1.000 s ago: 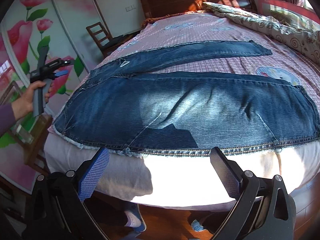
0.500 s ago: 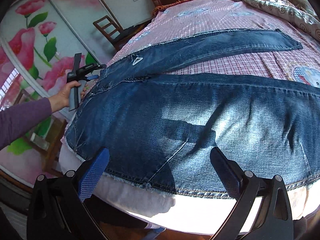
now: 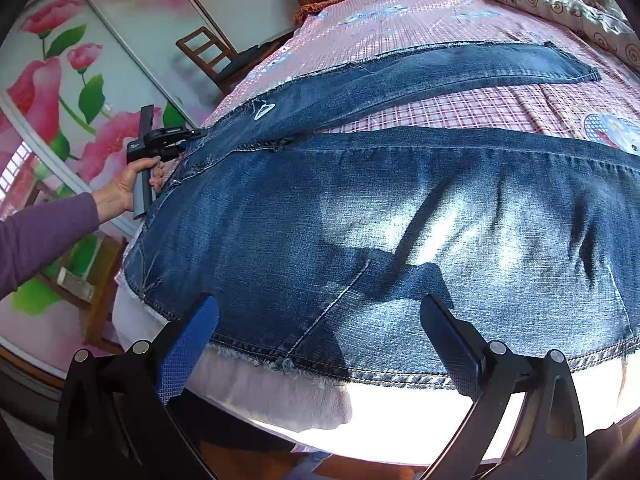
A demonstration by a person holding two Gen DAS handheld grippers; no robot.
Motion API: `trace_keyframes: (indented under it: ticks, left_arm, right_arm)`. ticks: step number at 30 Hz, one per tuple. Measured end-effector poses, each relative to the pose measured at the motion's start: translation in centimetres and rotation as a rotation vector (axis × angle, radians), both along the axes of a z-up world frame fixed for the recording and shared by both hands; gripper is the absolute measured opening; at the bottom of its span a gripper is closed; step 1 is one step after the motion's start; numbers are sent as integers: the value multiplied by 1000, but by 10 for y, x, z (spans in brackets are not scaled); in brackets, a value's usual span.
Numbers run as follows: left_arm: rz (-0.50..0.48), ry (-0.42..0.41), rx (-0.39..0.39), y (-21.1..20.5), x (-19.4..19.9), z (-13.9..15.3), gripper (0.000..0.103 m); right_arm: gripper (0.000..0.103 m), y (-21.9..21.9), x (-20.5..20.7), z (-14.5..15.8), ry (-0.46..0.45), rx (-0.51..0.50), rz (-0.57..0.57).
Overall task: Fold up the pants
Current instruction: 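Grasp the jeans waistband with the left tool while the right tool moves toward the leg hems, then grasp the jeans leg hems with the right tool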
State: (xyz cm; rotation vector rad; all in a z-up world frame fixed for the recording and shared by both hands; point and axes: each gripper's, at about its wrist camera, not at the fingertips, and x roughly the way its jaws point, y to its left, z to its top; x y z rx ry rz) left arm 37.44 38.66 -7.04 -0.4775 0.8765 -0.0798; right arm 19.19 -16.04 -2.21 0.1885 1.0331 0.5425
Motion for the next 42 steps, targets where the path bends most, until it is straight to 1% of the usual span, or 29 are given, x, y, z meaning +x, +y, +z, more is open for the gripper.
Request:
trace_keyframes:
  ticks: [2,5,8,11,14,15,16,19,21,24,25,26,27,28,29,30,31,34,36,37,39,40,41,42]
  left_arm:
    - [0,-13,88,-12,-3,2,14]
    - [36,-24,103,-14,-6,-3,14]
    - [37,-12,141,-17,-4,-4,16]
    - [42,-17,171,-20,-5,-4,17]
    - [45,-14,205,-23,-5,-3,19]
    - [46,-13,210,-24,-5,-3,19]
    - [46,-14,206,-23,-6,-4,19]
    - [48,-20,198,-21,-6,-5,19]
    - [48,-22,197,-21,-7,-6,19]
    - [49,-24,182,-19,-9,-6,19]
    - [49,-25,173,-18,-9,-7,19]
    - [49,-26,170,-17,-10,-6,19]
    - [49,-29,169,-16,-11,-7,19]
    - [49,-30,167,-16,-11,-8,19]
    - [49,-30,166,-16,-11,-8,19]
    - [50,-30,166,-16,-11,-8,19]
    - [50,-30,162,-16,-11,-8,19]
    - [50,-31,160,-16,-11,-7,19]
    - [50,-31,160,-16,-11,-7,19]
    - [50,-31,160,-16,-11,-8,19]
    - [50,-30,162,-16,-11,-8,19]
    - [49,-31,164,-16,-11,-8,19]
    - [49,-30,169,-16,-11,-7,19]
    - [49,-28,175,-17,-11,-7,19]
  right_arm:
    - [100,-7,4,0,2,-22,-18]
    - [100,-28,18,6,2,-74,-69]
    - [100,-70,57,26,3,-104,-162]
    - [100,-124,121,51,-14,-119,-277]
    - [100,-169,205,67,-19,-112,-318]
    - [100,-181,234,68,-5,-104,-328]
    - [100,-193,264,65,33,-87,-332]
    - [100,-223,341,53,117,-96,-394]
    - [100,-235,378,46,132,-138,-451]
    - [100,-239,416,37,130,-169,-483]
    - [97,-239,427,33,134,-165,-472]
    - [94,-238,436,28,142,-191,-470]
    - [94,-235,445,22,153,-228,-466]
    - [90,-232,452,18,154,-249,-453]
    - [78,-230,460,13,159,-258,-441]
    - [74,-228,466,8,169,-267,-437]
    - [72,-225,471,5,170,-276,-433]
    - [72,-217,485,-6,179,-357,-421]
    - [72,-210,492,-14,171,-449,-410]
    - [72,-207,494,-18,168,-479,-401]
    - [71,-203,499,-22,159,-497,-391]
    - [58,-202,500,-21,139,-491,-379]
    - [36,-196,500,-20,115,-496,-344]
    - [26,-188,503,-19,97,-537,-305]
